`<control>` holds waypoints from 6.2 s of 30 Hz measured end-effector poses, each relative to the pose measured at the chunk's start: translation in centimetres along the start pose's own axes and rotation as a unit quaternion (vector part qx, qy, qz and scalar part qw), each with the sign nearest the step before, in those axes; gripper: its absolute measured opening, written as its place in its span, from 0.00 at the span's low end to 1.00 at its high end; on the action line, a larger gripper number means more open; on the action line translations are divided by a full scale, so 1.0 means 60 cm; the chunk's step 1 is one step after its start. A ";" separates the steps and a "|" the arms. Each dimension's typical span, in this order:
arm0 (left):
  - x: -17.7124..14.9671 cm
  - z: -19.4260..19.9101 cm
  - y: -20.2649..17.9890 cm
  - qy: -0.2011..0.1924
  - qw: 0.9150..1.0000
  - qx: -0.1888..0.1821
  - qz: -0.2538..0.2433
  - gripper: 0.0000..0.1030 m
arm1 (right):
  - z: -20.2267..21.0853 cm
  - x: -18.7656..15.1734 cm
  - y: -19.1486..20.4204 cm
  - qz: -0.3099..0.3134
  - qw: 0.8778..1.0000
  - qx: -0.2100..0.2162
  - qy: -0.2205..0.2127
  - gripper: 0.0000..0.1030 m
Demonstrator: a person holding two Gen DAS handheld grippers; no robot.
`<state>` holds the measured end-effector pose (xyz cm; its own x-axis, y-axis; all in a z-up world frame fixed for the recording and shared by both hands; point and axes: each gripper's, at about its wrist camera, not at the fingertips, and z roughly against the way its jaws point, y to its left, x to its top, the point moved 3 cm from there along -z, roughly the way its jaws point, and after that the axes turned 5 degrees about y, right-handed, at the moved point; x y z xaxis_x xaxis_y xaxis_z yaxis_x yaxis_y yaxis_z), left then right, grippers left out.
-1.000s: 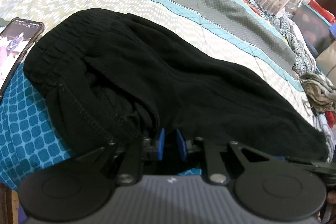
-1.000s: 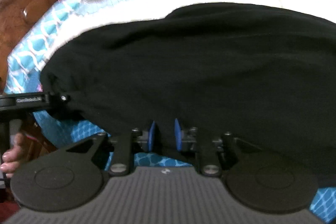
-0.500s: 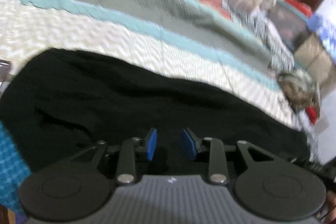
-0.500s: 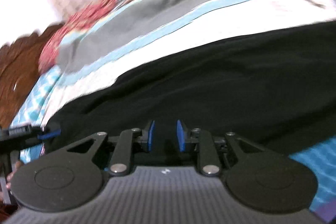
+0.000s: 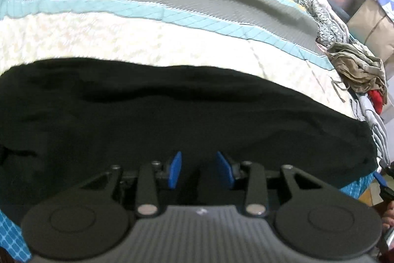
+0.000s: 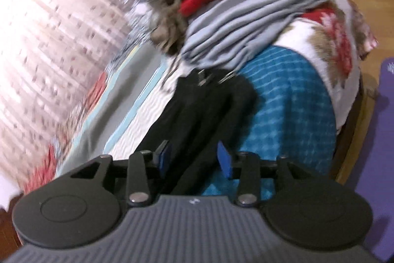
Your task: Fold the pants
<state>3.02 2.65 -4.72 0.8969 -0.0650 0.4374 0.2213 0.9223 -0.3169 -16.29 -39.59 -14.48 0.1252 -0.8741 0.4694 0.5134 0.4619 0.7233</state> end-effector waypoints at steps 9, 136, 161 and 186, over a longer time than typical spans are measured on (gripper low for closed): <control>-0.005 -0.024 -0.051 0.029 0.999 0.003 -0.024 0.35 | -0.036 0.041 -0.020 -0.009 1.000 0.010 0.001 0.55; -0.107 0.072 0.436 -0.150 0.934 -0.121 0.300 0.71 | -0.103 -0.467 0.447 0.496 0.806 0.094 0.310 0.32; -0.109 0.090 0.382 -0.177 0.951 -0.030 0.251 0.39 | -0.119 -0.523 0.576 0.527 0.764 0.184 0.324 0.32; -0.110 0.042 0.414 -0.165 0.933 -0.099 0.303 0.28 | -0.158 -0.651 0.641 0.501 0.737 0.204 0.405 0.32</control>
<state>1.66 26.96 -13.36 0.7210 0.5973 0.3514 -0.1930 0.6601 -0.7260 6.61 10.91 -9.84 0.8186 0.2096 0.5347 -0.4586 0.7990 0.3889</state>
